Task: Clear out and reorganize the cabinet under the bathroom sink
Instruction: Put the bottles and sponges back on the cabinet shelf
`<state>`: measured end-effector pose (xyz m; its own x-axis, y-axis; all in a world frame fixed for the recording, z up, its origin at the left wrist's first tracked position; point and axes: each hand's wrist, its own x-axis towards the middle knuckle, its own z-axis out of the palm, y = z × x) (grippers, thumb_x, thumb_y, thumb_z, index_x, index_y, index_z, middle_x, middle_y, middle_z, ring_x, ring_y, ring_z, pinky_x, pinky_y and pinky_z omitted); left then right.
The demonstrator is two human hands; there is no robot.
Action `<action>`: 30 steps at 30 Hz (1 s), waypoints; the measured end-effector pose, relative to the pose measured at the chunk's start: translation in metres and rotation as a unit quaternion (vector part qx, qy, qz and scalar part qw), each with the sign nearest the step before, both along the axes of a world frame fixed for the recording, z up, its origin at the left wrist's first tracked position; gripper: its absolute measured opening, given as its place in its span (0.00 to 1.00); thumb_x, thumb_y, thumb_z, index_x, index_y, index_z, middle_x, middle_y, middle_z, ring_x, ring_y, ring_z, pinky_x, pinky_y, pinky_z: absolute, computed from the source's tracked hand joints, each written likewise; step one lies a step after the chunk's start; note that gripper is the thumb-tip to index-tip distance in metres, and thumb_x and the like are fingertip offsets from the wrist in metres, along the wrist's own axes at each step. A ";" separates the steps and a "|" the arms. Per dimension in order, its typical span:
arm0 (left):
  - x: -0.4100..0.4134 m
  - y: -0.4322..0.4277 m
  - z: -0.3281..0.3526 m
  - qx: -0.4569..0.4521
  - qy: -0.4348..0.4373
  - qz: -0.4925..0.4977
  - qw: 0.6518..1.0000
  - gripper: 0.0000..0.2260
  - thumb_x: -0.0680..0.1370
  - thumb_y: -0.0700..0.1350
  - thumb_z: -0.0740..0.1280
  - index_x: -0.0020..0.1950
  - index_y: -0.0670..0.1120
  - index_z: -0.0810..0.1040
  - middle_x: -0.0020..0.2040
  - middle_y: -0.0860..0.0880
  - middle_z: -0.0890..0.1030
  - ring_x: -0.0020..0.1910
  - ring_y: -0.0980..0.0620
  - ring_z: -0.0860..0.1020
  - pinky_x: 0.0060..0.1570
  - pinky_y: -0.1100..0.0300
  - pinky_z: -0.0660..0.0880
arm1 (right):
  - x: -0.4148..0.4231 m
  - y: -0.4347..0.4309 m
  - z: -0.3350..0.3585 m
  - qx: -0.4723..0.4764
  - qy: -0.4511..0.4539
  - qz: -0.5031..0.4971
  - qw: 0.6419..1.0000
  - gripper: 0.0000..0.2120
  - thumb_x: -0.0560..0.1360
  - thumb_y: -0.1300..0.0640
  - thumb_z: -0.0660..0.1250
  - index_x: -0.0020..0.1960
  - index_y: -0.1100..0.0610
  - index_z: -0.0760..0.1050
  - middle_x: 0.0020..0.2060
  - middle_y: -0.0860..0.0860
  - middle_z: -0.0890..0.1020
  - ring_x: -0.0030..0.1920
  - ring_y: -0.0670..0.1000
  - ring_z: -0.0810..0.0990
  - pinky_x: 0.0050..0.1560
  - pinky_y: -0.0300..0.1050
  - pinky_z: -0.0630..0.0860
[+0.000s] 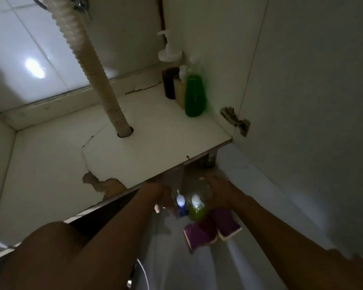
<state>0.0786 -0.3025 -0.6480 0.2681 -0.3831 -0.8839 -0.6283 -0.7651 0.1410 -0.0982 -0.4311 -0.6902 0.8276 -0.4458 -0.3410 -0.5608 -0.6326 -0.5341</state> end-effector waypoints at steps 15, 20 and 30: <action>-0.001 0.018 -0.105 -0.279 -0.026 0.061 0.958 0.31 0.63 0.46 0.81 0.64 0.51 0.77 0.58 0.50 0.81 0.54 0.49 0.80 0.56 0.53 0.78 | 0.014 0.022 -0.062 0.055 0.013 -0.037 0.998 0.32 0.72 0.59 0.72 0.73 0.47 0.66 0.65 0.52 0.78 0.62 0.54 0.78 0.62 0.48 0.75; 0.004 0.019 -0.104 -0.306 -0.027 0.060 0.950 0.24 0.59 0.49 0.83 0.52 0.53 0.81 0.49 0.53 0.84 0.46 0.54 0.82 0.52 0.56 0.80 | 0.005 0.021 -0.054 0.030 0.010 -0.039 0.999 0.28 0.72 0.59 0.72 0.70 0.52 0.68 0.63 0.51 0.78 0.60 0.52 0.79 0.60 0.45 0.75; 0.010 -0.026 0.002 -0.393 0.021 -0.046 0.918 0.23 0.65 0.55 0.81 0.57 0.52 0.81 0.52 0.53 0.84 0.51 0.56 0.81 0.54 0.60 0.78 | -0.036 -0.008 0.030 -0.026 -0.212 -0.190 0.958 0.23 0.70 0.41 0.73 0.59 0.42 0.66 0.48 0.41 0.77 0.46 0.45 0.78 0.43 0.47 0.78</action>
<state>0.0890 -0.3281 -0.6459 0.1747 -0.9261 -0.3343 -0.6668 -0.3611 0.6519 -0.1340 -0.4394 -0.6605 0.6615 -0.7496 0.0207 -0.4951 -0.4573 -0.7388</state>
